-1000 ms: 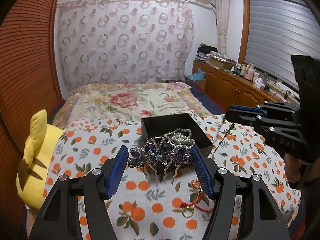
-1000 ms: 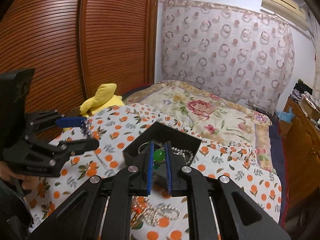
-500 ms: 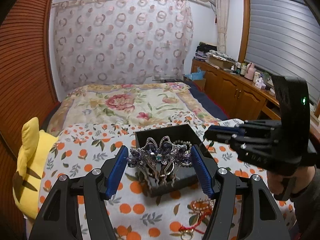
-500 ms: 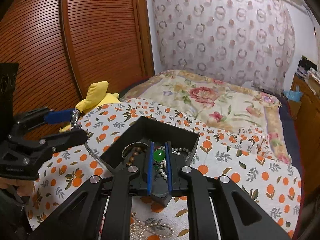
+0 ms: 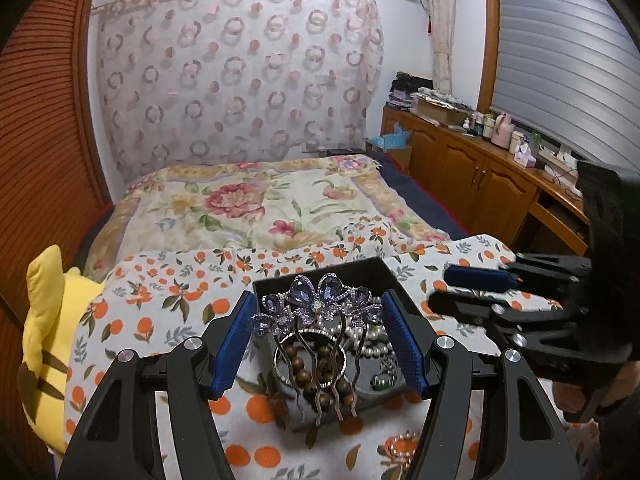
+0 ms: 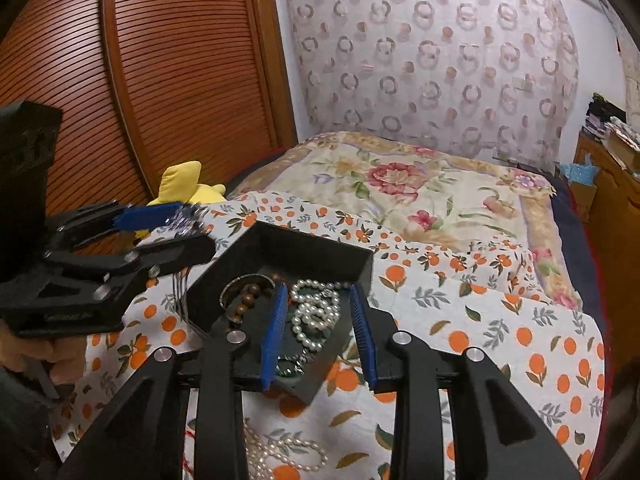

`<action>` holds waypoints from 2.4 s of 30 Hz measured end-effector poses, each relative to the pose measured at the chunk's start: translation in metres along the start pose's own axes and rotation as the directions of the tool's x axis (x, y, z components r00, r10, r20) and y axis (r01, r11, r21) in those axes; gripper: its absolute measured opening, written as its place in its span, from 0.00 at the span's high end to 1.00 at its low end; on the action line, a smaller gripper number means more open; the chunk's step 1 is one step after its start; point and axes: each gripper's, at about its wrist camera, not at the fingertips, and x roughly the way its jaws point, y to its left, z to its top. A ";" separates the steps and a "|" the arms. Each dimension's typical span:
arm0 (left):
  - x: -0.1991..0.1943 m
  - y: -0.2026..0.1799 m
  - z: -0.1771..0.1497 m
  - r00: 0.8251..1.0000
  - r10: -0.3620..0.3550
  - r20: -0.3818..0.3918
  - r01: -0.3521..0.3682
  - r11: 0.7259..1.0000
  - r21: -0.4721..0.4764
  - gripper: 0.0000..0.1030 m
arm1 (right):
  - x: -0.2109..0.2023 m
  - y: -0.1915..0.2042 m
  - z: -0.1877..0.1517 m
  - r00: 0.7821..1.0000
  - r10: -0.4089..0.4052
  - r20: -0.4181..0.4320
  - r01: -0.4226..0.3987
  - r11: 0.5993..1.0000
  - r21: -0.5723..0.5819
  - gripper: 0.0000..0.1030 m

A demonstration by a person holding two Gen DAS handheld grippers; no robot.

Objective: Organize jewelry
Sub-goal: 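Carry the comb and jade pendant into the black box and release both, then lower the left gripper onto the gold ring and grasp it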

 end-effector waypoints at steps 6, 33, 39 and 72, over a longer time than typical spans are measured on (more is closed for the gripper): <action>0.016 0.000 0.011 1.000 0.005 -0.010 -0.005 1.000 0.002 0.40 | -0.010 -0.001 -0.011 1.000 -0.008 0.004 0.008 1.000 -0.003 0.66; -0.009 -0.001 -0.026 0.999 0.018 -0.049 -0.018 1.000 0.013 0.25 | -0.041 0.009 -0.057 1.000 -0.013 -0.004 0.013 1.000 0.028 0.66; -0.034 -0.001 -0.050 0.999 0.016 -0.042 -0.015 1.000 0.020 0.20 | -0.044 0.017 -0.069 1.000 -0.005 -0.016 0.006 0.999 0.034 0.66; -0.042 -0.005 -0.135 0.981 -0.037 -0.189 0.044 0.998 0.033 0.20 | 0.005 0.020 -0.097 0.973 -0.107 -0.206 0.092 0.993 -0.080 0.73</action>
